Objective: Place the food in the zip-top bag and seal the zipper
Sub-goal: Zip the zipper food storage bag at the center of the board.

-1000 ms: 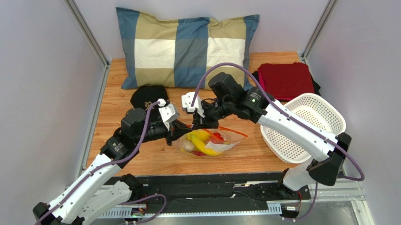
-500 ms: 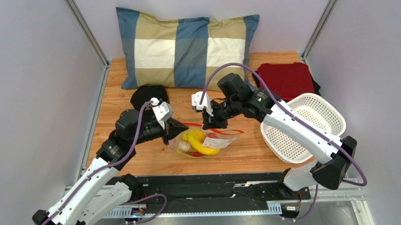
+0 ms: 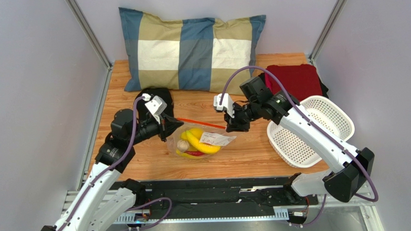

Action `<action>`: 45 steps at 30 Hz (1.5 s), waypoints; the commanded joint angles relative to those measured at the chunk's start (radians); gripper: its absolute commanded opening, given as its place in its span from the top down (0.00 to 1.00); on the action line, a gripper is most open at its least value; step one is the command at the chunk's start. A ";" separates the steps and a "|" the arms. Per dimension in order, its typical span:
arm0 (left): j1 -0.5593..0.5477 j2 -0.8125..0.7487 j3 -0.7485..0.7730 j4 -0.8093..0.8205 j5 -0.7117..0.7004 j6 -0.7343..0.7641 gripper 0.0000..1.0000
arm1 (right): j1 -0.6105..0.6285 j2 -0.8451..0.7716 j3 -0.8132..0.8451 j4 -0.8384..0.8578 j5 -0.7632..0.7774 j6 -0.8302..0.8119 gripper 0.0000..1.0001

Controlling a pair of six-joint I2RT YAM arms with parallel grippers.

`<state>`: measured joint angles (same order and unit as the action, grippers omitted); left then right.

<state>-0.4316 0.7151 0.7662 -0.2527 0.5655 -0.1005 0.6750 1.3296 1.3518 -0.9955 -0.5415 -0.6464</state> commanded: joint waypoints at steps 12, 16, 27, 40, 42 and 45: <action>0.120 0.023 0.070 0.038 -0.013 -0.021 1.00 | -0.224 -0.063 -0.049 -0.198 0.072 -0.147 1.00; 0.120 0.061 0.071 0.041 0.002 -0.018 1.00 | -0.233 -0.049 -0.014 -0.201 0.072 -0.141 1.00; 0.119 0.369 0.195 0.030 -0.015 -0.042 1.00 | -0.284 0.192 0.274 -0.232 0.193 -0.139 1.00; 0.120 0.826 0.433 0.213 -0.115 0.065 1.00 | -0.420 0.641 0.757 -0.199 0.308 -0.003 1.00; 0.122 0.909 0.498 0.230 -0.128 0.080 1.00 | -0.420 0.709 0.809 -0.186 0.336 0.004 1.00; 0.125 1.004 0.582 0.242 -0.141 0.094 1.00 | -0.420 0.766 0.880 -0.154 0.391 0.011 1.00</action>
<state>-0.3202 1.6321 1.2419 -0.0696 0.4717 -0.0704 0.2642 2.0418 2.1258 -1.1923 -0.2726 -0.6708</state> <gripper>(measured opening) 0.007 0.063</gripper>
